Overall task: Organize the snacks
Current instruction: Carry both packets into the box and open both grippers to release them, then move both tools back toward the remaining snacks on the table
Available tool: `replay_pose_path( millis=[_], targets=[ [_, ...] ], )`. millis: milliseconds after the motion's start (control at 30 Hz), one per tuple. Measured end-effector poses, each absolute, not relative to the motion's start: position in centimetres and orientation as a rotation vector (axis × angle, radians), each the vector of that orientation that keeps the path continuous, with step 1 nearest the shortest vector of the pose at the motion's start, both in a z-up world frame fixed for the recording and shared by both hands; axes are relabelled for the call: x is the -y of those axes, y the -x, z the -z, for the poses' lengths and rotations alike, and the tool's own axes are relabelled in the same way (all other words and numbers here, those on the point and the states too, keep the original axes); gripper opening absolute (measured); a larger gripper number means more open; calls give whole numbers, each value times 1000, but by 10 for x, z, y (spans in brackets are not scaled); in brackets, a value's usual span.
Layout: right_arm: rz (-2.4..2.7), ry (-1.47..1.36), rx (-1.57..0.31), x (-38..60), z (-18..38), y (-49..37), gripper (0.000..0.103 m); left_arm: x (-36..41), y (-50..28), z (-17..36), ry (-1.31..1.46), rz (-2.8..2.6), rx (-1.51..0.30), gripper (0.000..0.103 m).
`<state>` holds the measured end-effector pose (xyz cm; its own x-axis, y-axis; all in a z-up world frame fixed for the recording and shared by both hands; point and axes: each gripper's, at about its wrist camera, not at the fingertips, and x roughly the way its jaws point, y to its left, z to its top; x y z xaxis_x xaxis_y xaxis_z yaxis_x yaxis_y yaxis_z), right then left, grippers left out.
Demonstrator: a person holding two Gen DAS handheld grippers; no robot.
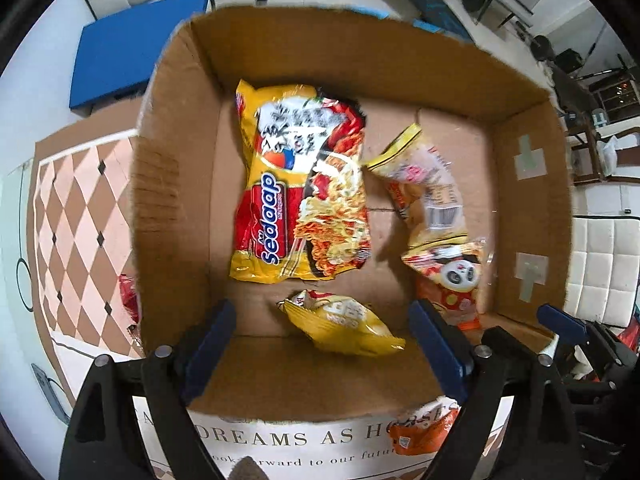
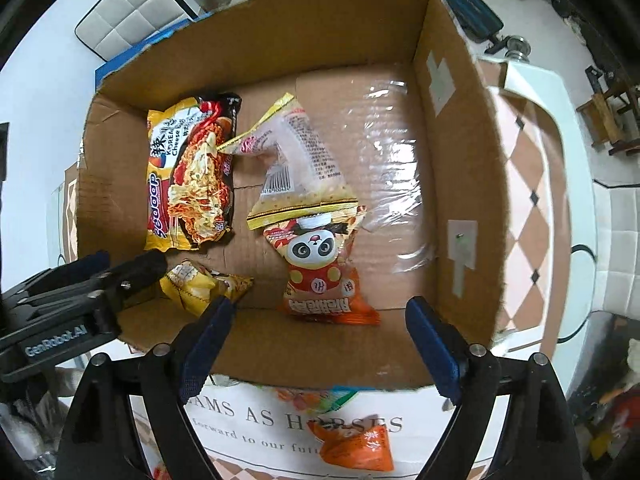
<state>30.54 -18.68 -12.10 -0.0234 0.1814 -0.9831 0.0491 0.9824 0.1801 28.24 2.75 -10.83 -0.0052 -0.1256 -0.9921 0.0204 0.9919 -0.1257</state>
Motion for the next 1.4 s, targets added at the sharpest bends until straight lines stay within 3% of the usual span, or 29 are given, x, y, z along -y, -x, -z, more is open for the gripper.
replay_pose_path(
  millis=[700,967,1133,1400],
  targets=[
    [-57,-84,-1302,194,-5,-226,93,-20,-199,4,40,56,-1201,92],
    [-111,-142,-1269,190,-30,-190,93,-25,-165,-19,47,48,-1143,93],
    [-91,-254,-1382,208,4,-163,93,-32,-137,6,44,20,-1184,93],
    [58,-649,-1692,252,135,-104,93,-49,-98,103,65,-45,-1403,93]
  ],
)
